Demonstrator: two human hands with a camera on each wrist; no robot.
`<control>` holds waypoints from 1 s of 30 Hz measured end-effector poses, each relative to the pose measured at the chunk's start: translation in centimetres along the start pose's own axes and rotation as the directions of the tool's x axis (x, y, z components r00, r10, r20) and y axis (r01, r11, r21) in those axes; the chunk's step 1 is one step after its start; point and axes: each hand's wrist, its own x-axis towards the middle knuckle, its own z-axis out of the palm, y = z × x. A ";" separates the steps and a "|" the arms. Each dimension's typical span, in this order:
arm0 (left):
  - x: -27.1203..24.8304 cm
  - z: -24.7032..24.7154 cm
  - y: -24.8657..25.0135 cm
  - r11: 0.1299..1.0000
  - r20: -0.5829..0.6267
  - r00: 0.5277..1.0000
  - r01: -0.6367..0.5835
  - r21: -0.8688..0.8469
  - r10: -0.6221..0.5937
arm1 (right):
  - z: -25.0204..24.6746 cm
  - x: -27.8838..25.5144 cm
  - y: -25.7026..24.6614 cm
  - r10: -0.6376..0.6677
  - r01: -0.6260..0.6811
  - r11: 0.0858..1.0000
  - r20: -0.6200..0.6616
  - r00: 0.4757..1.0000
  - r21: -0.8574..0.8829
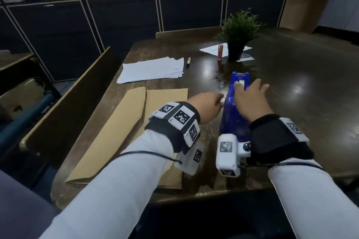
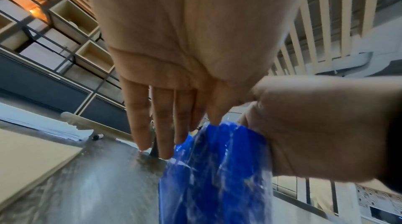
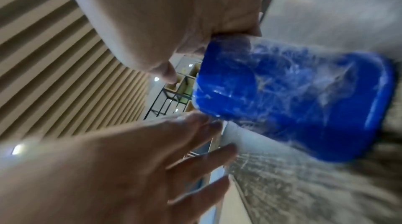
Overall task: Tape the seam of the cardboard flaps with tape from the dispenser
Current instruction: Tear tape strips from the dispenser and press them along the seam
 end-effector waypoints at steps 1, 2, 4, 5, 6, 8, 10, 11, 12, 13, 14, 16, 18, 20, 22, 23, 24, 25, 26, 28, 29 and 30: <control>0.1 0.4 0.1 0.999 0.005 1.000 -0.020 -0.030 0.020 | -0.4 0.2 0.0 0.027 -0.028 0.999 0.023 0.999 0.044; 0.2 0.6 0.2 0.998 0.013 1.000 -0.026 -0.050 0.026 | -0.5 0.5 0.0 0.038 -0.040 0.997 0.027 0.999 0.063; 0.5 0.8 -0.2 0.999 0.017 1.000 -0.017 -0.047 0.018 | -0.1 0.6 -0.3 0.044 -0.046 0.997 0.024 0.999 0.063; 0.7 0.7 -0.6 0.999 0.008 1.000 -0.012 -0.033 0.012 | 0.3 0.4 -0.5 0.041 -0.043 0.998 0.028 0.999 0.052; 0.8 0.5 -1.0 1.000 -0.005 1.000 -0.009 -0.025 0.009 | 0.9 0.2 -0.8 0.026 -0.027 0.999 0.032 0.999 0.033; 0.8 -0.2 -1.8 0.999 -0.030 0.999 -0.013 -0.042 0.012 | 2.1 -0.5 -1.4 -0.032 0.033 0.999 0.035 0.999 -0.019; 0.6 -0.9 -2.4 0.999 -0.030 1.000 -0.010 -0.039 0.009 | 3.2 -1.3 -2.1 -0.080 0.082 0.995 0.053 0.995 -0.049; 0.5 -1.2 -2.7 0.999 -0.036 0.999 -0.008 -0.032 0.007 | 3.5 -1.6 -2.3 -0.076 0.082 0.995 0.080 0.994 -0.063; 0.5 -1.4 -3.0 1.000 -0.048 0.999 -0.004 -0.031 0.003 | 3.7 -1.7 -2.4 -0.064 0.073 0.994 0.109 0.992 -0.083; 0.5 -1.6 -3.3 0.999 -0.065 0.998 -0.004 -0.037 0.002 | 3.8 -1.7 -2.3 -0.061 0.076 0.990 0.127 0.990 -0.122; 0.6 -1.6 -3.5 0.999 -0.074 0.997 0.008 -0.040 -0.011 | 3.6 -1.6 -2.2 -0.074 0.096 0.979 0.127 0.989 -0.179; 0.8 -1.8 -3.6 0.999 -0.064 0.997 0.037 0.000 -0.036 | 2.7 -1.2 -1.7 -0.134 0.143 0.947 0.053 0.990 -0.287; 1.2 -2.2 -3.6 0.995 -0.017 0.998 0.057 0.077 -0.056 | 1.6 -0.5 -0.9 -0.175 0.142 0.935 -0.074 0.982 -0.324; 1.5 -2.8 -3.7 0.990 0.015 0.997 0.073 0.119 -0.076 | 0.9 0.6 0.2 -0.184 0.117 0.944 -0.198 0.963 -0.307; 1.7 -3.5 -4.0 0.984 0.025 0.994 0.097 0.149 -0.102 | 0.6 1.6 1.3 -0.144 0.069 0.952 -0.238 0.961 -0.299; 1.8 -3.8 -4.3 0.980 0.026 0.994 0.105 0.168 -0.111 | 0.6 1.9 1.8 -0.114 0.043 0.955 -0.229 0.967 -0.294; 2.0 -4.2 -4.5 0.976 0.024 0.993 0.109 0.188 -0.116 | 0.6 2.2 2.1 -0.088 0.024 0.958 -0.215 0.973 -0.285; 2.2 -4.5 -4.8 0.971 0.023 0.992 0.114 0.212 -0.121 | 0.5 2.4 2.4 -0.075 0.017 0.961 -0.202 0.976 -0.276; 2.4 -4.7 -5.0 0.963 0.018 0.992 0.116 0.244 -0.124 | 0.5 2.6 2.6 -0.078 0.023 0.961 -0.193 0.978 -0.275; 2.8 -5.1 -5.4 0.936 -0.012 0.992 0.124 0.330 -0.127 | 0.3 2.7 2.7 -0.109 0.049 0.950 -0.180 0.978 -0.310; 3.0 -5.2 -5.5 0.916 -0.035 0.992 0.129 0.380 -0.125 | 0.1 2.8 2.7 -0.124 0.060 0.941 -0.176 0.976 -0.333; 3.2 -5.2 -5.5 0.895 -0.057 0.991 0.131 0.427 -0.118 | -0.1 2.9 2.8 -0.136 0.068 0.935 -0.174 0.975 -0.349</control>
